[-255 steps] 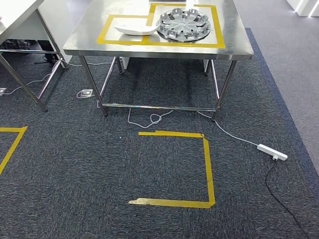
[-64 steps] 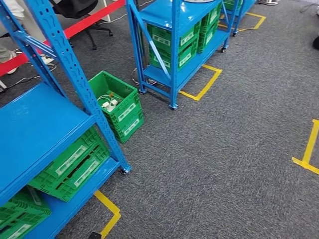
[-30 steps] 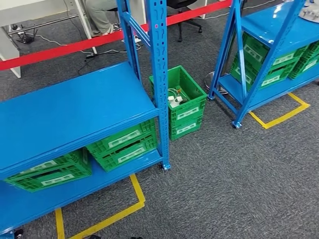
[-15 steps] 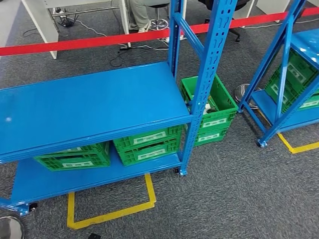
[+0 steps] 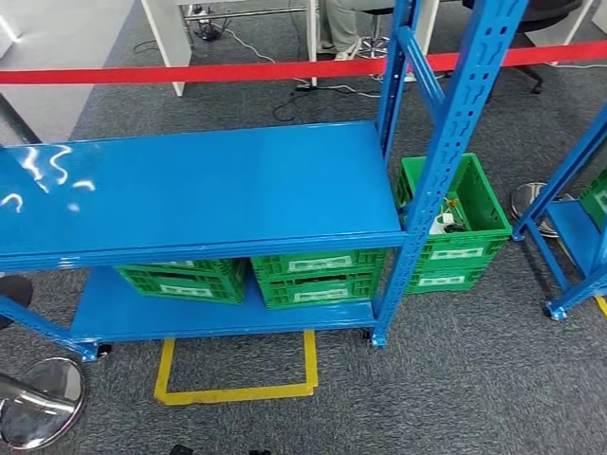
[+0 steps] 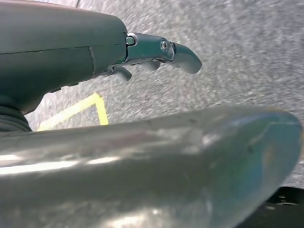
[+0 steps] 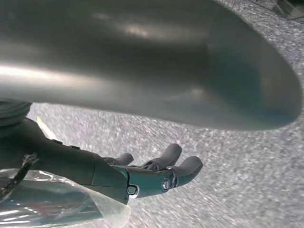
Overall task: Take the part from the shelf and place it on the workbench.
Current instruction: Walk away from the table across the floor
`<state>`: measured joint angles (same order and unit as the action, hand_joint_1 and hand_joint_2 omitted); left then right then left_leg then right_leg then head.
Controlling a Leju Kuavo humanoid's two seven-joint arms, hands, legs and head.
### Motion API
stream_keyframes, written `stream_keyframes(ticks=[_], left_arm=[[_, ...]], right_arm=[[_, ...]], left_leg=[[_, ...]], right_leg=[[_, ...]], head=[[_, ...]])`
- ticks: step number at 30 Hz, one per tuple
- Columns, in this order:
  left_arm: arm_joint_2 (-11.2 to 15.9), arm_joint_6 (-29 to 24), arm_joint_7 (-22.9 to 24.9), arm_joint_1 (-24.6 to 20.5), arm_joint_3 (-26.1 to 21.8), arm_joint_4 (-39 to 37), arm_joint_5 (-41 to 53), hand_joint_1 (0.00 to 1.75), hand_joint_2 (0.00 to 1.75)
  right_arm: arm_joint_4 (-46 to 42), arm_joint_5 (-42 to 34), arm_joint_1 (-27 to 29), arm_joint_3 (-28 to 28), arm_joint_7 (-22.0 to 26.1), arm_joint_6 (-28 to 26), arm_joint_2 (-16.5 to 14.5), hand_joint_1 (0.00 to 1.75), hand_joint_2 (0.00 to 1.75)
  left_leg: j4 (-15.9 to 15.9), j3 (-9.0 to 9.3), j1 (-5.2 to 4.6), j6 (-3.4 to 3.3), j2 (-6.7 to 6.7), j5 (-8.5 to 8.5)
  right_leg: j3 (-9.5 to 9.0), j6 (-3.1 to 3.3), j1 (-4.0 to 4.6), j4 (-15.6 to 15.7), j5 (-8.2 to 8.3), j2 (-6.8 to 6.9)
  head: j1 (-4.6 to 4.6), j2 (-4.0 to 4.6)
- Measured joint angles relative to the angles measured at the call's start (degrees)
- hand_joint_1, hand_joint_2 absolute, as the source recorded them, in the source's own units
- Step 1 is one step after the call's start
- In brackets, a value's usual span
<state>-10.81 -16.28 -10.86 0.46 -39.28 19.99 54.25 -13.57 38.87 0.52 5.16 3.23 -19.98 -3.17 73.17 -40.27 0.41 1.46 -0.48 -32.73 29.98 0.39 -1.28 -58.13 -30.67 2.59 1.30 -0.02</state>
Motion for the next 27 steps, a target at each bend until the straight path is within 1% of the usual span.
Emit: stream_keyframes(ticks=[1,2,3,4,5,6,7,8,9,10,11,12,13,14,15,16,17,18,19,20,21,22,23,24,25,27], left_arm=[[0.0,0.0,0.0,0.1,0.0,0.0,0.0,0.0,0.0],[0.0,0.0,0.0,0.2,0.0,0.0,-0.1,0.0,0.0],[0.0,0.0,0.0,0.1,0.0,0.0,-0.1,0.0,0.0],[0.0,0.0,0.0,0.0,0.0,0.0,-0.1,0.0,0.0],[0.0,0.0,0.0,-0.2,0.0,0.0,-0.1,0.0,0.0],[0.0,0.0,0.0,-0.2,0.0,0.0,-0.1,0.0,0.0],[0.0,0.0,0.0,-0.1,0.0,0.0,-0.1,0.0,0.0],[0.0,0.0,0.0,0.1,0.0,0.0,-0.3,0.0,0.0],[0.0,0.0,0.0,0.2,0.0,0.0,-0.5,0.0,0.0],[0.0,0.0,0.0,0.3,0.0,0.0,-0.7,0.0,0.0],[-0.1,0.0,-0.1,0.2,0.0,0.0,-0.9,0.0,0.0],[-0.2,0.0,-0.1,0.1,0.0,0.0,-1.0,0.0,0.0],[-0.2,0.0,-0.1,0.1,0.0,0.0,-1.1,0.0,0.0],[-0.3,-0.1,-0.1,0.1,0.0,0.0,-1.1,0.0,0.0],[-0.3,-0.3,-0.1,0.1,0.0,-0.1,-1.1,0.0,0.0],[-0.3,-0.5,0.0,0.2,0.0,-0.1,-1.1,0.0,0.0],[-0.3,-0.7,0.1,0.2,0.0,-0.2,-1.1,0.0,0.0],[-0.4,-0.8,0.2,0.2,0.0,-0.3,-1.1,0.0,0.0],[-0.4,-0.9,0.2,0.2,0.0,-0.3,-1.1,0.0,0.0],[-0.4,-0.9,0.2,0.1,0.0,-0.4,-1.1,0.0,0.44],[-0.3,-0.9,0.2,0.0,0.0,-0.5,-1.1,0.0,0.87],[-0.3,-1.0,0.2,0.0,0.0,-0.5,-1.2,0.0,1.31],[-0.3,-0.9,0.2,-0.1,0.0,-0.6,-1.4,0.0,1.75],[-0.3,-0.6,0.4,-0.1,-0.1,-0.7,-1.8,0.0,1.75],[-0.3,-0.2,0.5,-0.1,-0.1,-0.8,-2.4,0.0,1.75],[-0.2,0.7,0.9,-0.1,-0.4,-1.0,-3.4,0.0,1.75]], right_arm=[[0.0,0.0,-0.1,0.0,0.0,0.0,0.0,0.0,0.0],[0.0,0.0,-0.2,0.0,0.0,0.0,0.0,0.0,0.0],[0.0,0.0,-0.2,0.0,0.0,0.0,0.0,0.0,0.0],[0.0,0.0,-0.2,0.1,0.0,0.0,0.0,0.0,0.0],[0.0,-0.1,-0.3,0.1,0.0,0.0,0.0,0.0,0.0],[0.0,-0.1,-0.3,0.2,0.0,0.0,0.0,0.0,0.0],[0.0,-0.2,-0.4,0.2,0.0,0.0,0.0,0.0,0.0],[0.0,-0.4,-0.6,0.3,0.0,0.0,0.0,0.0,0.0],[-0.1,-0.7,-0.7,0.3,0.0,-0.1,0.0,0.0,0.0],[-0.1,-1.2,-0.7,0.3,0.0,-0.2,0.0,0.0,0.0],[-0.1,-1.8,-0.7,0.2,0.0,-0.2,0.0,0.0,0.0],[-0.1,-2.4,-0.6,0.1,0.0,-0.2,0.0,0.0,0.0],[-0.1,-3.1,-0.5,-0.1,-0.1,-0.1,0.0,0.0,0.0],[-0.1,-4.0,-0.4,-0.3,-0.2,0.1,0.0,0.0,0.0],[-0.1,-4.9,-0.3,-0.7,-0.3,0.3,0.0,0.0,0.0],[-0.1,-5.9,-0.2,-1.2,-0.4,0.6,0.0,0.0,0.0],[-0.1,-7.0,-0.2,-1.7,-0.4,0.8,0.0,0.0,0.0],[0.0,-7.9,-0.2,-2.3,-0.4,1.2,-0.1,0.0,0.0],[0.0,-8.7,-0.3,-3.0,-0.4,1.5,-0.1,0.0,0.0],[0.0,-9.5,-0.3,-3.5,-0.4,1.9,-0.2,0.0,0.44],[0.0,-10.1,-0.3,-4.0,-0.4,2.2,-0.3,0.0,0.87],[0.1,-10.7,-0.3,-4.5,-0.4,2.5,-0.4,0.0,1.31],[0.1,-11.2,-0.3,-5.0,-0.3,2.8,-0.4,0.0,1.75],[0.1,-11.7,-0.2,-5.5,-0.1,3.1,-0.5,0.0,1.75],[0.1,-12.2,-0.2,-6.0,0.2,3.4,-0.5,0.0,1.75],[0.1,-13.2,-0.2,-6.9,1.1,3.7,-0.5,0.0,1.75]], left_leg=[[-2.6,1.27,-0.03,-0.2,0.33,1.92],[-6.4,3.13,-0.2,-0.56,1.34,4.02],[-10.0,4.97,-0.52,-0.93,2.54,5.42],[-12.7,6.32,-0.81,-1.32,3.59,6.05],[-14.1,6.99,-1.08,-1.64,4.25,6.0],[-14.5,7.13,-1.25,-1.83,4.04,5.61],[-14.8,7.27,-1.17,-2.1,3.48,5.56],[-15.2,7.5,-1.03,-2.35,2.92,5.68],[-15.6,7.79,-0.85,-2.61,2.46,5.8],[-15.9,8.07,-0.63,-2.86,2.04,5.92],[-16.0,8.22,-0.51,-3.04,1.68,5.93],[-16.0,8.25,-0.48,-3.2,1.25,5.84],[-16.0,8.32,-0.5,-3.3,0.82,5.73],[-16.0,8.47,-0.52,-3.36,0.41,5.59],[-16.0,8.7,-0.52,-3.33,0.03,5.4],[-16.0,9.03,-0.49,-3.2,-0.26,5.17],[-15.9,9.42,-0.46,-2.99,-0.48,4.87],[-15.8,9.69,-0.55,-2.69,-0.65,4.54],[-15.7,9.81,-0.64,-2.39,-0.78,4.28],[-15.5,9.82,-0.78,-2.26,-0.86,4.04],[-15.3,9.73,-0.93,-2.44,-0.91,3.97],[-15.3,9.7,-0.95,-2.84,-0.93,3.99],[-15.3,9.73,-0.98,-3.29,-0.92,4.0],[-15.4,9.79,-0.98,-3.63,-0.92,4.08],[-15.6,9.86,-0.98,-3.75,-0.92,4.08],[-15.8,9.99,-0.97,-3.78,-0.92,4.08]], right_leg=[[-0.27,-0.06,0.06,0.0,-0.19,0.71],[-0.55,-0.17,0.1,0.0,-0.42,1.35],[-0.71,-0.42,0.26,0.0,-0.73,2.0],[-0.84,-0.72,0.4,0.0,-1.02,2.62],[-0.95,-1.06,0.52,0.0,-1.28,3.24],[-1.11,-1.38,0.63,0.2,-1.47,3.9],[-1.6,-1.65,0.65,0.4,-1.57,4.48],[-1.92,-1.92,0.62,0.4,-1.84,4.15],[-1.83,-2.13,0.58,-0.2,-2.46,2.94],[-1.08,-2.32,0.54,-2.1,-3.61,1.23],[0.61,-2.42,0.48,-5.1,-5.18,-0.68],[2.92,-2.48,0.46,-9.2,-6.86,-1.87],[5.24,-2.55,0.46,-12.9,-7.98,-2.34],[6.97,-2.59,0.46,-15.2,-8.01,-2.5],[7.73,-2.61,0.45,-15.4,-6.83,-2.52],[7.28,-2.6,0.41,-13.1,-4.53,-2.52],[6.01,-2.58,0.34,-9.2,-1.77,-2.54],[4.6,-2.56,0.29,-5.5,0.2,-2.69],[3.37,-2.37,0.24,-2.7,1.45,-2.87],[2.65,-2.23,0.17,-1.0,1.93,-3.04],[2.39,-2.08,0.16,-0.7,1.77,-3.19],[2.28,-1.91,0.14,-0.6,1.84,-3.22],[2.3,-1.88,0.15,-0.5,1.86,-3.22],[2.28,-1.8,0.21,-0.5,1.81,-3.24],[2.26,-1.67,0.27,-0.5,1.73,-3.25],[2.17,-1.37,0.35,-0.5,1.55,-3.24]], head=[[0.01,0.0],[0.01,0.0],[0.04,0.0],[0.06,-0.01],[0.01,-0.01],[-0.03,-0.01],[-0.08,-0.01],[-0.2,-0.01],[-0.31,-0.01],[-0.47,0.0],[-0.67,0.0],[-0.79,0.0],[-0.84,-0.01],[-0.85,-0.01],[-0.86,-0.01],[-0.86,-0.01],[-0.89,0.0],[-0.95,0.0],[-0.99,-0.01],[-0.97,-0.01],[-0.89,-0.01],[-0.81,-0.01],[-0.72,-0.01],[-0.69,-0.02],[-0.71,-0.01],[-0.69,-0.01]])
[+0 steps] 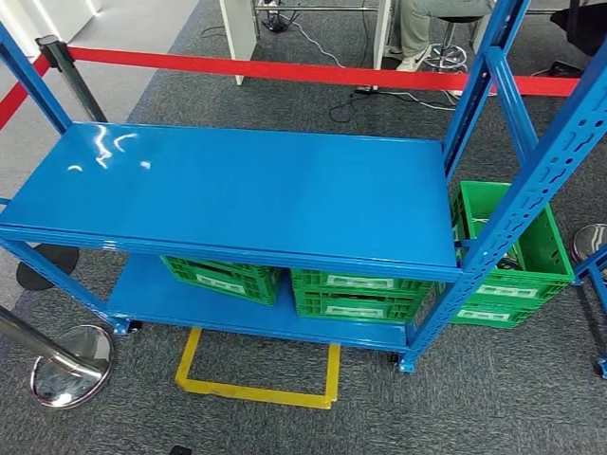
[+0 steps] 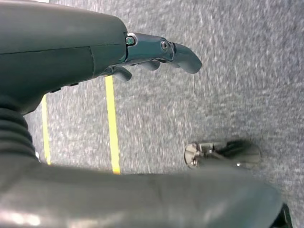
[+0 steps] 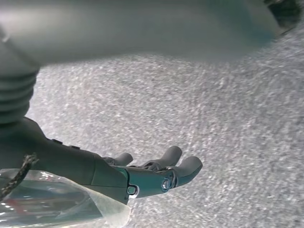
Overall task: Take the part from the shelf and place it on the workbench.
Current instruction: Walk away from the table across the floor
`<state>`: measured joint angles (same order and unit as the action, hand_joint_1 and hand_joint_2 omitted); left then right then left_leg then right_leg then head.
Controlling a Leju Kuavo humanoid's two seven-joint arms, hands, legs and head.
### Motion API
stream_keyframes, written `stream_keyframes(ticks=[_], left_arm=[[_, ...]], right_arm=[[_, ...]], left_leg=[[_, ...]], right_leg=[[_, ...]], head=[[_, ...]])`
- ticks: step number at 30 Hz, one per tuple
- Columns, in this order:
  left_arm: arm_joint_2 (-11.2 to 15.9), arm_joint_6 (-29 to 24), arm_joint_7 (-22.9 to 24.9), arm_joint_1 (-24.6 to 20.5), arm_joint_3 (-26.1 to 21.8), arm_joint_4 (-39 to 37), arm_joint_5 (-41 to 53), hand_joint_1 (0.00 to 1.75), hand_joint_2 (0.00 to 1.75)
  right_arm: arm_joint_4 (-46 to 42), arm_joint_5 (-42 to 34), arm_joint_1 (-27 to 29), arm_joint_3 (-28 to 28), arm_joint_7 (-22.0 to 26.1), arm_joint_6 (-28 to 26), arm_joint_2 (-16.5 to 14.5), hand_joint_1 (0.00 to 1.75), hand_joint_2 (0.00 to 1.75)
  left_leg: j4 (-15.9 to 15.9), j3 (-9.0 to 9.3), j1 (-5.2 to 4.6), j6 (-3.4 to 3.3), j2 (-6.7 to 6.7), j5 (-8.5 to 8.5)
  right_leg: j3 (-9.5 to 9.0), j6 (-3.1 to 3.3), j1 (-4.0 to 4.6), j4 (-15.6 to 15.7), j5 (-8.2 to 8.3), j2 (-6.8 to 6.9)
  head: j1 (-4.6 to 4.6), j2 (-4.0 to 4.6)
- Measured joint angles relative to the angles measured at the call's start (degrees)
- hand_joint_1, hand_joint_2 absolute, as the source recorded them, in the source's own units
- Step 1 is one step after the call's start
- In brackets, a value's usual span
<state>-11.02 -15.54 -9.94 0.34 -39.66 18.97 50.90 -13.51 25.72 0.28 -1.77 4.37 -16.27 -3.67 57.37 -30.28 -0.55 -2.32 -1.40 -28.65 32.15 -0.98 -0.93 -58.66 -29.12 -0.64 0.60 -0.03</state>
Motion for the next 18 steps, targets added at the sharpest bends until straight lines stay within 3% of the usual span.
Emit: stream_keyframes(ticks=[2,5,6,9,18], left_arm=[[0.0,0.7,0.4,0.0,-0.1,-0.3,-0.3,0.0,1.75],[0.0,1.9,0.9,0.0,-0.4,-0.7,-1.1,0.0,1.75],[0.0,2.0,0.8,0.0,-0.5,-0.7,-1.3,0.0,1.31],[0.0,1.6,-0.5,0.1,-0.5,-0.7,-1.0,0.0,0.0],[0.1,1.3,-2.0,0.0,-0.5,-0.7,-0.9,0.0,0.0]], right_arm=[[0.0,-0.8,-0.1,-0.9,0.7,-0.4,0.0,0.0,1.75],[-0.1,-2.0,-0.2,-2.1,1.0,-0.9,0.0,0.0,0.44],[-0.2,-2.4,-0.2,-2.5,1.1,-0.6,0.0,0.0,0.0],[-0.2,-3.4,-0.2,-3.4,1.6,0.9,0.0,0.0,0.0],[-0.2,-4.1,-0.2,-4.7,1.4,1.4,0.0,0.0,0.0]], left_leg=[[-0.2,0.1,0.02,0.02,0.0,-0.01],[-0.3,0.15,0.16,0.68,0.0,-0.02],[-0.3,0.15,0.26,1.24,0.0,-0.05],[-0.3,0.15,0.45,2.31,0.0,-0.09],[-0.3,0.15,0.21,2.34,0.0,-0.12]], right_leg=[[-0.12,0.24,0.07,0.0,-0.15,0.04],[-0.18,0.39,0.24,0.0,-0.25,0.06],[-0.18,0.43,0.3,0.0,-0.27,0.06],[-0.21,0.46,0.41,-0.1,-0.28,0.06],[-0.32,0.36,0.15,0.0,-0.21,0.07]], head=[[0.0,0.01],[-0.01,0.01],[-0.03,0.01],[-0.05,0.01],[-0.06,0.0]])
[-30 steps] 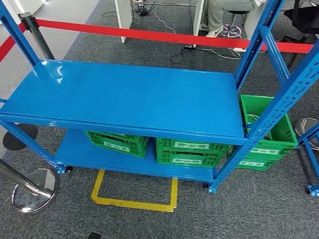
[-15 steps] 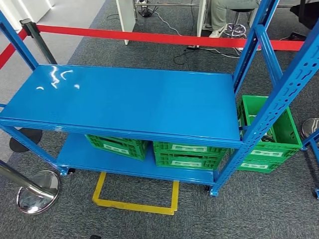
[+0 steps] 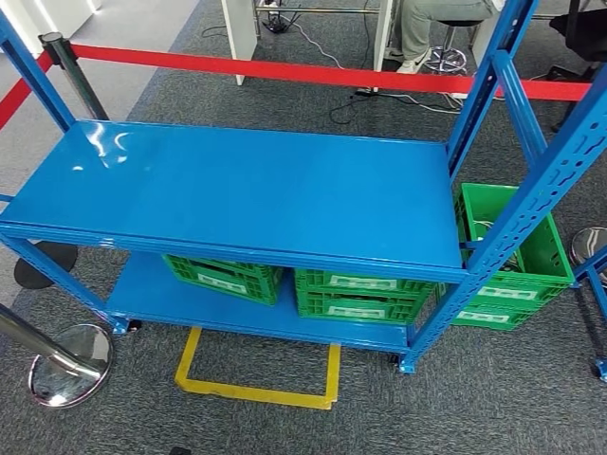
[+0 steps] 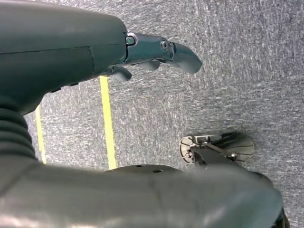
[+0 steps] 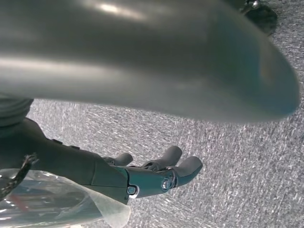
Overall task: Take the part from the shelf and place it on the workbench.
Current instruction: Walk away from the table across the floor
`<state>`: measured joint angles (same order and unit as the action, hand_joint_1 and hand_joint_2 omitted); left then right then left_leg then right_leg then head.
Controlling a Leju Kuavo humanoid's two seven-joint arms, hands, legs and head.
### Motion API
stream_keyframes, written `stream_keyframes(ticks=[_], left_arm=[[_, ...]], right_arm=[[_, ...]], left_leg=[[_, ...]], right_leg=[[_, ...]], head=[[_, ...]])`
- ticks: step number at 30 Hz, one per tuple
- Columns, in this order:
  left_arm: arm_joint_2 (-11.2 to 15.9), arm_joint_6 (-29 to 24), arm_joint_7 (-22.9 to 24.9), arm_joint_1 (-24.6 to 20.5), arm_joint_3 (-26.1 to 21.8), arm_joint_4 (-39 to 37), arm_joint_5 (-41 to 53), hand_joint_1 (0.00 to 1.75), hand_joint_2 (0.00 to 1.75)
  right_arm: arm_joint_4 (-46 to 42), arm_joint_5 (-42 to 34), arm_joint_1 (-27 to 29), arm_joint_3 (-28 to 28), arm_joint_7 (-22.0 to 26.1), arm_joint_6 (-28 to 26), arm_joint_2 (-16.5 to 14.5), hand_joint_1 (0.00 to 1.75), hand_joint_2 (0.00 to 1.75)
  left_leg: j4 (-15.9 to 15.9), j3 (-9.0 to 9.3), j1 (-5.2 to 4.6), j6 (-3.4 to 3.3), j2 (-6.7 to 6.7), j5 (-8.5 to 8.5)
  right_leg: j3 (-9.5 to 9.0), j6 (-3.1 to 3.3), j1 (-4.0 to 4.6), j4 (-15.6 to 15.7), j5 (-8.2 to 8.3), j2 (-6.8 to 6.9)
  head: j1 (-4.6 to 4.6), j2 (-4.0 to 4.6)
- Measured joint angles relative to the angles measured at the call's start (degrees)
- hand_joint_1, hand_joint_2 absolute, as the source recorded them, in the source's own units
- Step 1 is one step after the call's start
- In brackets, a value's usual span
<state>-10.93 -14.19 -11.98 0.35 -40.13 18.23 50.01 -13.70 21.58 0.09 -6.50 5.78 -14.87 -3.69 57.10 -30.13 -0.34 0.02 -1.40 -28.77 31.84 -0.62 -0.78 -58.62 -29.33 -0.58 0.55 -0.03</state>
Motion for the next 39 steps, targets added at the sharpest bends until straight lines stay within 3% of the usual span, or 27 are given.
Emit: stream_keyframes(ticks=[2,4,6,8,11,15,39], left_arm=[[0.0,0.0,0.0,0.0,0.0,0.0,0.0,0.0,0.0],[0.0,-0.1,0.0,0.0,0.0,0.0,0.0,0.0,0.87],[0.1,-0.1,0.0,0.0,0.0,0.0,0.0,0.0,1.75],[0.1,0.0,0.0,0.0,0.1,0.0,-0.2,0.0,1.75],[0.6,0.7,0.5,0.3,1.5,0.0,-2.5,0.0,1.75],[1.7,2.2,1.9,1.0,5.1,0.0,-8.0,0.0,0.0],[8.9,12.4,10.4,6.6,32.3,2.2,-44.4,0.0,0.0]], right_arm=[[0.0,0.0,0.0,-0.1,-0.2,-0.1,0.0,0.0,0.0],[0.0,0.0,0.0,-0.2,-0.4,-0.3,0.0,0.0,0.0],[0.0,-0.1,0.0,-0.3,-0.6,-0.3,0.0,0.0,0.87],[0.0,-0.4,0.0,-0.4,-0.7,-0.2,0.0,0.0,1.75],[0.0,-1.3,0.2,-0.4,-0.9,0.4,0.0,0.0,1.75],[-0.5,-3.7,1.0,-0.4,-1.4,2.1,0.0,0.0,0.0],[-6.5,-19.2,6.9,4.1,-5.1,13.1,2.2,0.0,0.0]], left_leg=[[0.0,0.0,-0.04,-0.02,0.0,-0.01],[0.0,0.0,-0.07,-0.03,0.0,-0.02],[0.0,0.0,-0.08,-0.04,0.0,-0.02],[0.0,0.0,-0.09,-0.05,0.0,-0.03],[0.0,0.0,-0.09,-0.06,0.0,-0.04],[0.0,0.0,-0.09,-0.06,0.0,-0.04],[0.0,0.01,-0.09,-0.11,0.0,-0.07]], right_leg=[[-0.01,-0.03,-0.07,0.0,0.02,0.0],[-0.01,-0.05,-0.11,0.1,0.03,0.0],[-0.02,-0.05,-0.13,0.1,0.03,0.0],[-0.02,-0.05,-0.13,0.1,0.03,0.0],[-0.02,-0.05,-0.13,0.1,0.03,0.0],[-0.01,-0.05,-0.12,0.1,0.03,0.0],[-0.04,-0.06,-0.12,0.1,0.02,0.01]], head=[[0.0,0.01],[0.0,0.01],[0.0,0.01],[0.0,0.01],[-0.01,0.01],[0.0,0.01],[0.0,0.01]])
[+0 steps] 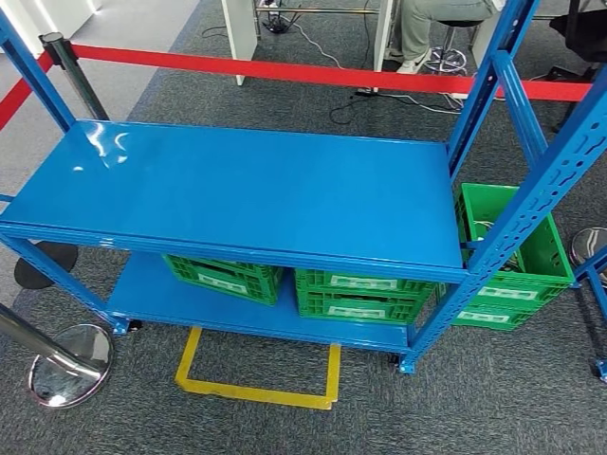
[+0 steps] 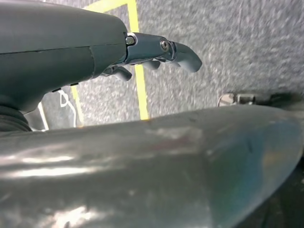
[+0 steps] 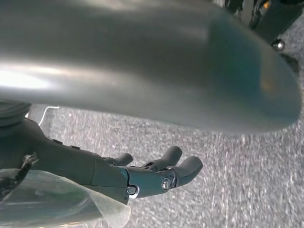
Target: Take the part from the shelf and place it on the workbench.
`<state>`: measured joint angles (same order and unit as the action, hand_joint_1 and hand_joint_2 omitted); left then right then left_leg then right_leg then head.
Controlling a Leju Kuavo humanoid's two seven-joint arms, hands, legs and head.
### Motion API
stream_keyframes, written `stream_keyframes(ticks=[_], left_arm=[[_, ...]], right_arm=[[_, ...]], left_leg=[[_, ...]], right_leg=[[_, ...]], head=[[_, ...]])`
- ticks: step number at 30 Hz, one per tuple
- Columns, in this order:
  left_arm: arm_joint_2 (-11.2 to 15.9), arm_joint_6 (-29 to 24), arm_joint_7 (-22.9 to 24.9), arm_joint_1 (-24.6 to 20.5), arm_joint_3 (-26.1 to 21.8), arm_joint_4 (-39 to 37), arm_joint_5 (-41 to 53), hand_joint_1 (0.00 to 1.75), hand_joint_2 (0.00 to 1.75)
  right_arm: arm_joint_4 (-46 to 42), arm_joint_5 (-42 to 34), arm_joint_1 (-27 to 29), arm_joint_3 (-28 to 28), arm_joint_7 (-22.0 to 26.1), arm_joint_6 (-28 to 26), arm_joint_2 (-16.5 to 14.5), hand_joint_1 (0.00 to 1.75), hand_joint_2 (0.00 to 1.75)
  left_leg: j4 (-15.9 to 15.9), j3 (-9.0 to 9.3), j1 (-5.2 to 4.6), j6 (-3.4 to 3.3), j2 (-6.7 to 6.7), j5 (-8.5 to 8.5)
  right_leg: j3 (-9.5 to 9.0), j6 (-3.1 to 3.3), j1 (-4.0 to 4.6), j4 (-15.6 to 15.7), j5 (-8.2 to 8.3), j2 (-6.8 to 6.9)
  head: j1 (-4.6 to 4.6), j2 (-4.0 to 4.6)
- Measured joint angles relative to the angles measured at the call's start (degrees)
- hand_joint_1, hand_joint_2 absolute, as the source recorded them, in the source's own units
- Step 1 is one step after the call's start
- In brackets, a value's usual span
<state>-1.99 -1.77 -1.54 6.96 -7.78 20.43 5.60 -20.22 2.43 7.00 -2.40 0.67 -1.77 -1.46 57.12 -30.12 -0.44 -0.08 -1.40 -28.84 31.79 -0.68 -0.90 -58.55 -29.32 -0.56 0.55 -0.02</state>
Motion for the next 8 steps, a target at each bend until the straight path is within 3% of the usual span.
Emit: stream_keyframes(ticks=[8], left_arm=[[1.1,1.4,1.3,0.8,4.5,0.7,-5.4,0.0,0.0]], right_arm=[[-1.1,-2.3,0.8,0.8,-0.7,1.6,0.5,0.0,0.0]], left_leg=[[0.0,0.0,0.0,0.0,0.0,0.0]], right_leg=[[-0.01,0.0,0.0,0.0,0.0,0.0]], head=[[0.0,0.0]])
